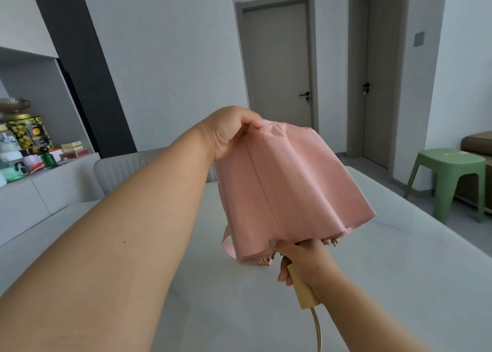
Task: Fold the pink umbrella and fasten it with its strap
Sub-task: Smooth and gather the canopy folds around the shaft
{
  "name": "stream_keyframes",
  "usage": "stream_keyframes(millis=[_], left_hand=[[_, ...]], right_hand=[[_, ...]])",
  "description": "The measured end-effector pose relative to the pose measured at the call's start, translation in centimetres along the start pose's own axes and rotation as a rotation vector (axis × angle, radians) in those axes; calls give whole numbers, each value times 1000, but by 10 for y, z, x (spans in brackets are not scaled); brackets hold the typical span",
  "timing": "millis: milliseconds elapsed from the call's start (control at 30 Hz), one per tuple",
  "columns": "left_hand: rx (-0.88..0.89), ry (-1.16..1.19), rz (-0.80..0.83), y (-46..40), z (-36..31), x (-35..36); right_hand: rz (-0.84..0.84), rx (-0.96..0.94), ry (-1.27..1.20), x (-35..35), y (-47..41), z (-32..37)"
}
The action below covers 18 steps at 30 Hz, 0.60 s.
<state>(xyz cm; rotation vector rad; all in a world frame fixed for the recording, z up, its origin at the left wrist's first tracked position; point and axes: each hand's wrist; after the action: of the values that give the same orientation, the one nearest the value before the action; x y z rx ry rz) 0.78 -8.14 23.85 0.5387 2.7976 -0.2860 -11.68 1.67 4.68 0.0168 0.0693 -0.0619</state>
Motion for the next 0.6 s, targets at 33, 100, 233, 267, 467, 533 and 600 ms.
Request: stream_keyframes(millis=[33, 100, 233, 267, 467, 533, 600], left_hand=[[20, 61, 31, 1, 2, -2], [2, 36, 27, 2, 1, -6], [-15, -40, 84, 6, -8, -9], [-5, 7, 101, 7, -12, -9], [-24, -648, -192, -2, -14, -1], [-4, -575, -214, -5, -13, 1], [-22, -400, -204, -4, -13, 6]], right_hand=[[-10, -10, -7, -1, 0, 1], [-17, -5, -6, -2, 0, 1], [21, 72, 24, 1, -2, 0], [32, 92, 32, 2, -2, 0], [22, 52, 29, 1, 3, 4], [38, 87, 34, 2, 2, 5], [58, 112, 46, 3, 2, 6]])
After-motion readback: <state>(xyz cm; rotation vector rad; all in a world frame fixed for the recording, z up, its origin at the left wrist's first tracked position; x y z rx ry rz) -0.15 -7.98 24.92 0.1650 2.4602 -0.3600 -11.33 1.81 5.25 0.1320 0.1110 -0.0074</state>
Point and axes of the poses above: each hand's wrist, its own y-axis away from the middle knuckle, its own x-axis out of the palm, z = x × y, and after that the axes turned 3 degrees about -x, right-handed
